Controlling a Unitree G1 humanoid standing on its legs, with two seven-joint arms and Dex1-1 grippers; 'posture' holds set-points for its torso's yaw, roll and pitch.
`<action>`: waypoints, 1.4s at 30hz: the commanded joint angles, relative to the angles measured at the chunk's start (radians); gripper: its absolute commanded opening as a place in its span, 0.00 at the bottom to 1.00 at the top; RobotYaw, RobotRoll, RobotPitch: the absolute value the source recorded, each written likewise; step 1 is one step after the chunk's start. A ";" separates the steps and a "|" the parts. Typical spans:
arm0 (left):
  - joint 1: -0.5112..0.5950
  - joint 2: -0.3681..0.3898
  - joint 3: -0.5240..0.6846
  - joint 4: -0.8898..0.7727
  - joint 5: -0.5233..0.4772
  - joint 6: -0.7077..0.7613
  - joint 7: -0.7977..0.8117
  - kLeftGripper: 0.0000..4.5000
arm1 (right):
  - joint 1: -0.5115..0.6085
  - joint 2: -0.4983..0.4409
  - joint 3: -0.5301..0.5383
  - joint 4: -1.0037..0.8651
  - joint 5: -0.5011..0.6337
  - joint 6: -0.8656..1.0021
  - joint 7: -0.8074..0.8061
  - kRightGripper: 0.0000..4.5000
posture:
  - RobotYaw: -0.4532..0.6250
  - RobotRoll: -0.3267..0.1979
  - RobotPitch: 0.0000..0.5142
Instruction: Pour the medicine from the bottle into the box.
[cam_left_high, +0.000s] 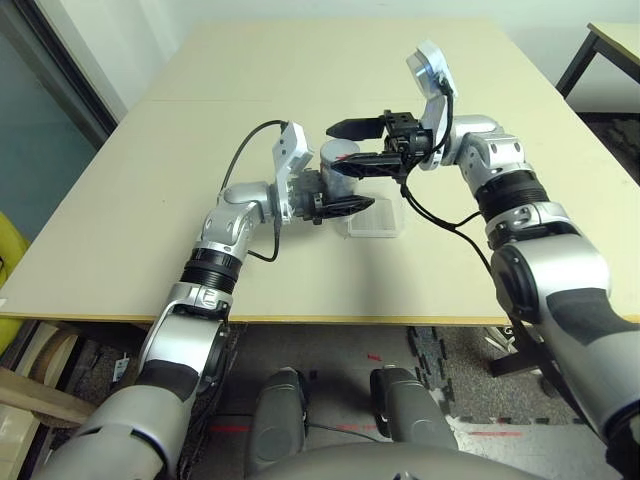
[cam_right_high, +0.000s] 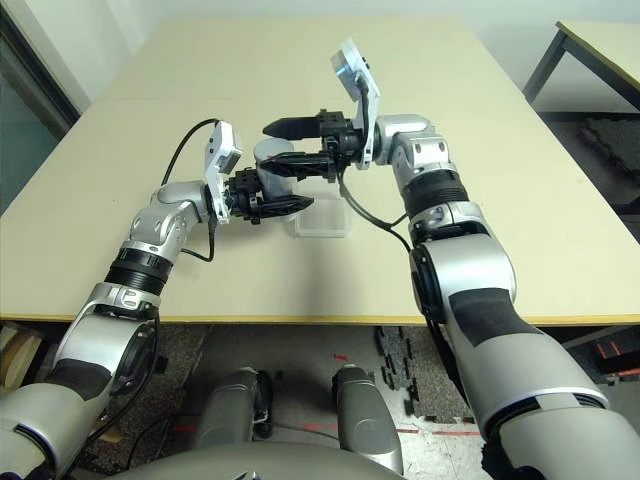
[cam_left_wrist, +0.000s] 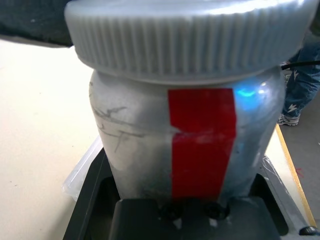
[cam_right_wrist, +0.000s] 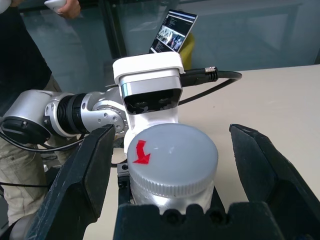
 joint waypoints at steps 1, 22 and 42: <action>-0.007 0.001 -0.011 0.000 0.013 -0.006 -0.008 0.60 | -0.003 0.004 0.005 0.003 -0.007 -0.010 -0.005 1.00 | 0.30 0.62 0.11; -0.009 -0.002 -0.015 0.004 0.018 0.003 -0.009 0.60 | 0.010 0.004 -0.030 -0.024 0.026 0.045 -0.027 0.57 | 0.28 0.62 0.13; 0.011 0.008 0.013 0.008 0.019 -0.002 0.046 0.60 | 0.031 -0.087 -0.251 -0.015 0.099 0.081 -0.593 0.57 | 0.26 0.62 0.15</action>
